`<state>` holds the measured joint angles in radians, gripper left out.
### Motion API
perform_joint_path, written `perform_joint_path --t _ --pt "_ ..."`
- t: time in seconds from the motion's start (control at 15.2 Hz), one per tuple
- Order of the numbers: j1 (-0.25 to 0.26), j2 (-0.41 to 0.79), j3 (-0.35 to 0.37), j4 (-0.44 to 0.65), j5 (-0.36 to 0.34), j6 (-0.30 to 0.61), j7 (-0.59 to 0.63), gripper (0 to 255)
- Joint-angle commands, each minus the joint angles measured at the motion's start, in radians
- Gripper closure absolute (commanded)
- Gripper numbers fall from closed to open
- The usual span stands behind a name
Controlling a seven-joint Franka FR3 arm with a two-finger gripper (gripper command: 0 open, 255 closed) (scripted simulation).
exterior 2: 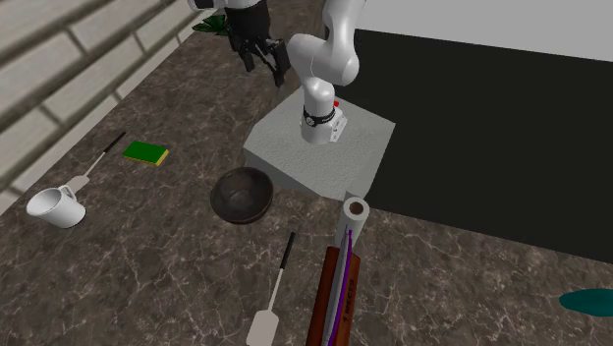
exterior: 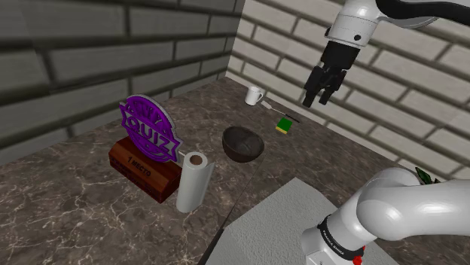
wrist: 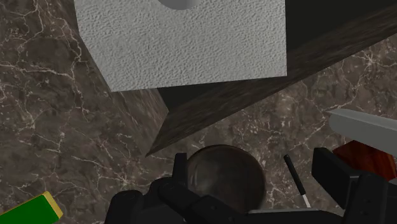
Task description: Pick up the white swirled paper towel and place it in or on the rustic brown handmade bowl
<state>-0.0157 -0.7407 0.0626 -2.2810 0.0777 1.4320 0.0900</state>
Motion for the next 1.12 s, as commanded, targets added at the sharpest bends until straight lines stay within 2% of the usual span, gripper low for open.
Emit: perform_joint_path --t 0.0,0.59,1.06 --pt "0.0 0.0 0.0 0.0 0.0 0.0 0.0 0" --pt "0.057 0.075 0.202 -0.067 0.101 0.211 0.185 0" --pt "0.079 0.214 0.368 -0.048 0.128 0.383 0.337 0"
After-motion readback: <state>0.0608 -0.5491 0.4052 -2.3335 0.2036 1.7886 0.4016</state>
